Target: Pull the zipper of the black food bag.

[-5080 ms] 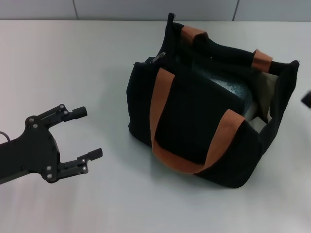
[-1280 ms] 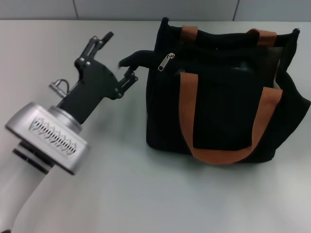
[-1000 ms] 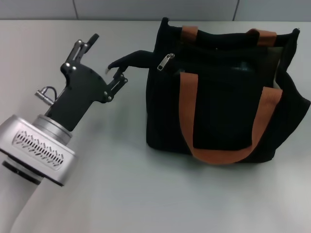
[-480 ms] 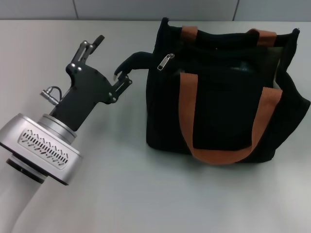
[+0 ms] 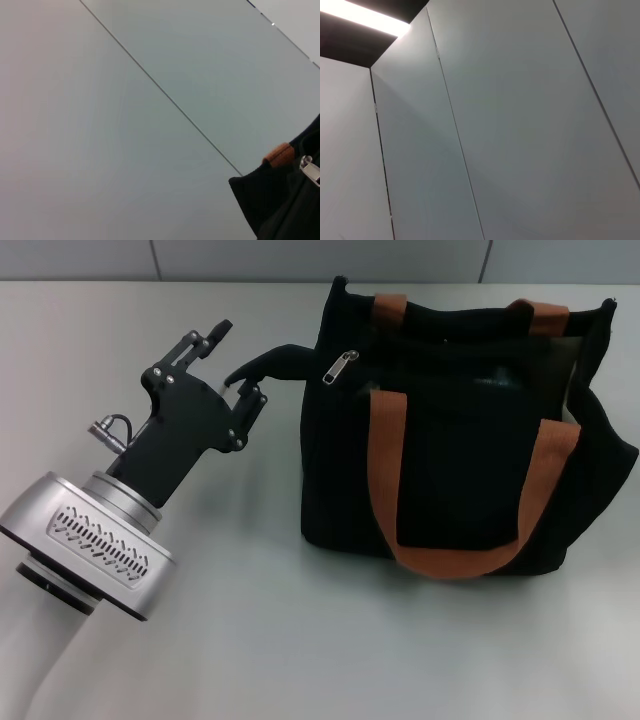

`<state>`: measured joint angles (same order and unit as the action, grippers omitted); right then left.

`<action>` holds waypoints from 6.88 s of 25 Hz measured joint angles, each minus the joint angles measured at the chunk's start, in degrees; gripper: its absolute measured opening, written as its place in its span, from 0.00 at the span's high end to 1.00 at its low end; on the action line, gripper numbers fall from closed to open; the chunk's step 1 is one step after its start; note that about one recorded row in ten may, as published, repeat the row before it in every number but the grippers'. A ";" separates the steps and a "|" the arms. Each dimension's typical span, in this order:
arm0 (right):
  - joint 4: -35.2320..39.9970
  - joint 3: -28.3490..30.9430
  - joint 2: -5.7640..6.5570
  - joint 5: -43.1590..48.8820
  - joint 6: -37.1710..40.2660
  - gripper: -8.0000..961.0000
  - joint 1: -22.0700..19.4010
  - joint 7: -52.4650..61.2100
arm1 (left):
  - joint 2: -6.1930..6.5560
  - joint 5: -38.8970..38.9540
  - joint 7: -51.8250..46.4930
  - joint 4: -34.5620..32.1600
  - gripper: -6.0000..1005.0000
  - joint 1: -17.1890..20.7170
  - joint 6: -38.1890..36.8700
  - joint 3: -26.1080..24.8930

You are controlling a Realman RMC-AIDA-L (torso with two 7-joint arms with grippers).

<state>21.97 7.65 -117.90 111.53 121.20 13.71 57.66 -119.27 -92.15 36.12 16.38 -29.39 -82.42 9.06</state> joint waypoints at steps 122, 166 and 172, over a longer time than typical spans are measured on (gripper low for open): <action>45.10 -69.25 -1.14 0.63 -36.30 0.88 19.49 56.04 | 0.00 -16.39 18.28 2.49 0.98 -0.39 -7.19 -12.27; 44.63 -72.51 -1.23 6.55 -36.66 0.84 26.78 63.59 | 0.00 -16.65 18.73 2.36 0.97 0.39 -7.50 -12.30; 45.11 -72.51 -1.16 6.51 -36.60 0.94 26.43 61.80 | 0.00 -16.65 18.73 2.34 0.97 0.48 -7.50 -12.31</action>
<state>67.08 -64.86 -119.06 118.03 84.60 40.14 119.46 -119.26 -108.81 54.85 18.72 -28.91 -89.91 -3.25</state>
